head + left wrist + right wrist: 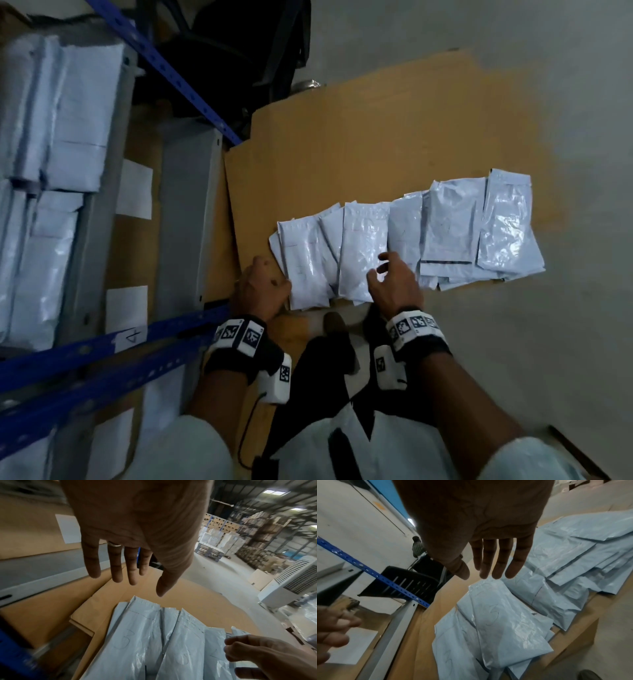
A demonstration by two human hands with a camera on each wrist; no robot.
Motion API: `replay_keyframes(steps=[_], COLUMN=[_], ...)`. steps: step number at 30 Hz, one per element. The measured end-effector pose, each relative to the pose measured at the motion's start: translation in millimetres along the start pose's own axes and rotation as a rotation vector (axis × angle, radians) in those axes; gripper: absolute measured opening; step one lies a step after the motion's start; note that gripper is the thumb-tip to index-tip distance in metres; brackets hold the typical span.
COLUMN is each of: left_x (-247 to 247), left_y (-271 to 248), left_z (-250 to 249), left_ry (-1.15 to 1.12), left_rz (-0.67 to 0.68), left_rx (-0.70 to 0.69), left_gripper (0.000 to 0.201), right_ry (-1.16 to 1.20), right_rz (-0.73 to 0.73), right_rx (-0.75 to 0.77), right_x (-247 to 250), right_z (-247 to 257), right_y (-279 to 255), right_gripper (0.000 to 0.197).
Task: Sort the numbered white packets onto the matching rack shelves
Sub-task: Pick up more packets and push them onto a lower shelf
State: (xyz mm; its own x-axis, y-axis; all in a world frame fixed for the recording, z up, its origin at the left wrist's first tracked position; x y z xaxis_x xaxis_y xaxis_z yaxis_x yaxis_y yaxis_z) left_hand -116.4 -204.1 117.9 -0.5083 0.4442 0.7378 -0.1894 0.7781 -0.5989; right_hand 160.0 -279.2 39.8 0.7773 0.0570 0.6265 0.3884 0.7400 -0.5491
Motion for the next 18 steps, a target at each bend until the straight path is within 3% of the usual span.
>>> replay_keyframes(steps=[7, 12, 18], left_x=[-62, -117, -147], left_y=[61, 107, 132], left_z=[2, 22, 52], left_ry=[-0.073, -0.159, -0.148], left_rz=[0.018, 0.008, -0.044], left_rx=[0.113, 0.219, 0.260], left_gripper=[0.085, 0.105, 0.122], right_ry=[-0.240, -0.288, -0.220], right_rz=[0.113, 0.073, -0.005], right_rx=[-0.068, -0.094, -0.030], right_x=[-37, -62, -90], right_z=[-17, -45, -60], right_y=[43, 72, 80], right_gripper=[0.066, 0.083, 0.087])
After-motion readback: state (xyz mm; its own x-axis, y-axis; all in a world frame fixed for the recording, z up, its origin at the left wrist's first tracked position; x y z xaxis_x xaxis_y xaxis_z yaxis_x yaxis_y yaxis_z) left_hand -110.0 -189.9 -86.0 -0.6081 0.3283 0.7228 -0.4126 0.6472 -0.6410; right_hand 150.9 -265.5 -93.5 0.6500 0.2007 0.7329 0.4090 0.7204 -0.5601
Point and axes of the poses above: each hand's wrist, its own y-axis towards the middle knuckle, its own x-axis out of the back of the hand, z = x × y, the point moved 8 cm from there along y, towards the middle knuckle, and after that the axes turned 7 degrees about -y, right-handed, at the moved point
